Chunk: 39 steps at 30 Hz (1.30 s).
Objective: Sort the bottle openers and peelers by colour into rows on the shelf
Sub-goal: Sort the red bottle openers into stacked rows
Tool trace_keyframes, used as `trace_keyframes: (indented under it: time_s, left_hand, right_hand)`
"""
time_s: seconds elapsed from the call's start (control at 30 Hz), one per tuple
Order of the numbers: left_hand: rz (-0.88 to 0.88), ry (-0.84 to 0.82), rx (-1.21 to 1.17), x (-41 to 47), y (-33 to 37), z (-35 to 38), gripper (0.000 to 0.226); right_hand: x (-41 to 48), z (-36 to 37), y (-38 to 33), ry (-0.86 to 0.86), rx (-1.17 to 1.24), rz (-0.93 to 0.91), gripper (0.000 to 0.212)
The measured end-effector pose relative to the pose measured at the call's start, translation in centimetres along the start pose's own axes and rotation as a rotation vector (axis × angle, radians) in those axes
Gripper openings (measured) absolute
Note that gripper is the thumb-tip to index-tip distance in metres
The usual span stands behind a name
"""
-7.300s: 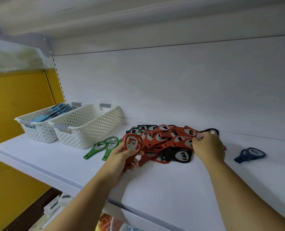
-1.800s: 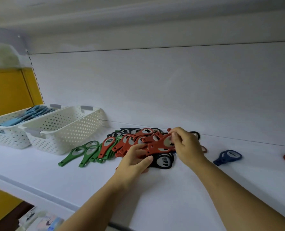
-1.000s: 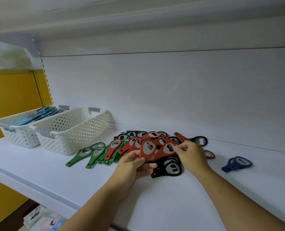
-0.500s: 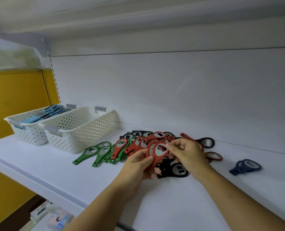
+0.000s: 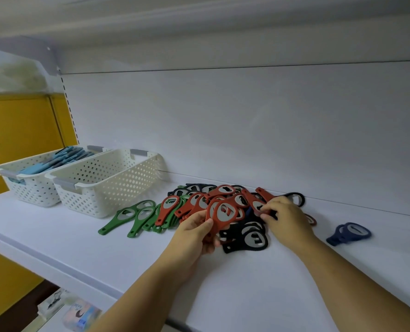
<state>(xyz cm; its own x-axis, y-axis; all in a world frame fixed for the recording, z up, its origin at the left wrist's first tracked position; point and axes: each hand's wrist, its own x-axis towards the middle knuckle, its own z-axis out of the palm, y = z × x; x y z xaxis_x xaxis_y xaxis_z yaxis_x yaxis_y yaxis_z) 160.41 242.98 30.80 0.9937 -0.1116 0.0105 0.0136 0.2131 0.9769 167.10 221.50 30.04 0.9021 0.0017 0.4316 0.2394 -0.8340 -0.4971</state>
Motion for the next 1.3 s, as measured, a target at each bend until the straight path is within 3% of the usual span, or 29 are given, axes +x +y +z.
trace_keyframes:
  time_s: [0.1,0.17,0.3,0.4,0.53,0.77,0.87,0.93,1.0,1.1,1.3]
  left_hand:
    - [0.009,0.004,-0.001,-0.1,0.0,0.0,0.024]
    - [0.015,0.003,-0.011,-0.1,0.1,0.0,0.024]
    - [0.021,-0.014,-0.069,-0.3,0.3,0.1,0.024]
    - [0.007,-0.03,-0.082,-0.5,0.5,0.2,0.024]
    - [0.025,-0.039,0.011,-0.5,0.4,0.3,0.024]
    - [0.066,-0.066,0.128,-0.4,0.1,0.1,0.026]
    - [0.07,-0.034,0.123,-0.4,0.1,0.2,0.026]
    - [0.08,-0.013,0.126,-0.5,0.1,0.4,0.026]
    - [0.058,-0.015,0.112,-0.5,0.3,0.8,0.025]
    - [-0.003,-0.064,0.088,0.2,1.0,2.5,0.026]
    - [0.015,-0.08,0.036,3.9,1.7,8.4,0.024]
  right_hand:
    - [0.1,-0.8,-1.0,0.239,0.191,0.072,0.018]
    - [0.2,-1.3,-1.5,0.314,0.464,0.183,0.019]
    - [-0.2,-1.6,-3.0,0.075,0.844,0.25,0.02]
    - [-0.9,-0.8,-4.0,-0.098,0.653,0.114,0.019]
    - [-1.6,-0.4,-5.0,-0.173,0.524,0.053,0.016]
    - [-1.1,-0.9,-5.2,-0.159,0.541,0.128,0.008]
    - [0.3,-2.8,-2.0,-0.083,0.21,0.185,0.009]
    - [-0.2,-4.0,0.7,-0.083,-0.071,0.233,0.025]
    - [-1.5,-4.6,3.1,-0.105,-0.201,0.228,0.041]
    - [-2.1,-4.7,4.3,-0.199,-0.231,0.177,0.052]
    - [-0.7,-3.4,4.6,-0.149,-0.296,0.2,0.038]
